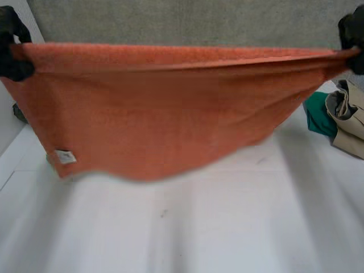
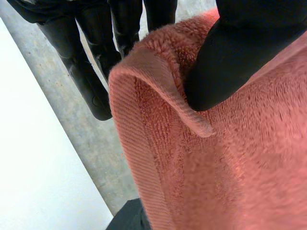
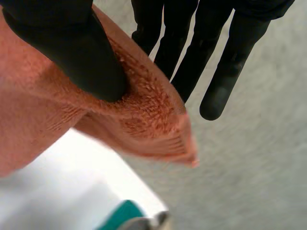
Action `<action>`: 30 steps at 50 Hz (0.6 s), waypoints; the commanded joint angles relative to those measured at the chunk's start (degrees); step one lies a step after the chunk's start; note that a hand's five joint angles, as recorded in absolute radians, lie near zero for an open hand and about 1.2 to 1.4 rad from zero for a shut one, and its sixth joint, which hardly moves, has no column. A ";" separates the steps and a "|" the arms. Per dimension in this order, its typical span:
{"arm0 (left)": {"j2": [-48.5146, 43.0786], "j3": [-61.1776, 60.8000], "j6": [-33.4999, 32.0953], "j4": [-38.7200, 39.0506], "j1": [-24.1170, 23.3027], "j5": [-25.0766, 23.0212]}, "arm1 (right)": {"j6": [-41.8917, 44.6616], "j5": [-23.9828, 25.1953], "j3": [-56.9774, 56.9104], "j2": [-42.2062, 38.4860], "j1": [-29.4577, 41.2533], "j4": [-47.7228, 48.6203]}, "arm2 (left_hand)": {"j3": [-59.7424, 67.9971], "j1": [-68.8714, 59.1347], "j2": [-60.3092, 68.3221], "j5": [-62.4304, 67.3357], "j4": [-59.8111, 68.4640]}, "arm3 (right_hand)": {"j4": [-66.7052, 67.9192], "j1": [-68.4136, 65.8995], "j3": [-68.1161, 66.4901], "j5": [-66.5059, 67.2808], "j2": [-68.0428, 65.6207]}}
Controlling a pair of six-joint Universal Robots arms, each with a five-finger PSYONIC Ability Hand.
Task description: Fold the laundry.
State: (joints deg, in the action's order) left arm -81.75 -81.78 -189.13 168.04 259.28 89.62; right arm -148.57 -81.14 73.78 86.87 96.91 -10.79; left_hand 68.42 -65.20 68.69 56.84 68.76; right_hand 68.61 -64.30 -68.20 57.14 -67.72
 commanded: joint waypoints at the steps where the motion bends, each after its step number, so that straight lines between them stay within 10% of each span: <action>1: -1.64 4.87 -0.27 -12.81 2.99 -3.57 | 9.32 0.46 -12.33 -5.37 3.37 -14.95 | 11.58 -14.80 11.31 13.16 11.24 | 11.39 -15.70 -11.80 12.86 -12.28; 14: -27.83 11.54 -2.73 -0.10 -1.14 -1.82 | 11.90 -3.67 -16.03 -25.94 7.33 -5.22 | 11.58 -14.80 11.31 13.16 11.24 | 11.39 -15.70 -11.80 12.86 -12.28; 22: -38.30 27.36 -2.91 19.50 -1.58 -0.24 | 7.15 -11.67 -26.05 -33.08 7.51 21.74 | 11.58 -14.80 11.31 13.16 11.24 | 11.39 -15.70 -11.80 12.86 -12.28; 30: -34.97 28.70 5.61 34.98 -1.67 2.32 | 0.39 -8.51 -23.96 -27.98 7.24 43.92 | 11.58 -14.80 11.31 13.16 11.24 | 11.39 -15.70 -11.80 12.86 -12.28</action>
State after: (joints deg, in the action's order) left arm -120.06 -52.97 -190.01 193.59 257.63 90.96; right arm -143.90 -92.07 47.90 54.68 104.30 19.65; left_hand 68.47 -65.20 68.75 56.84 68.97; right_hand 68.69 -64.31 -68.36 57.88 -67.72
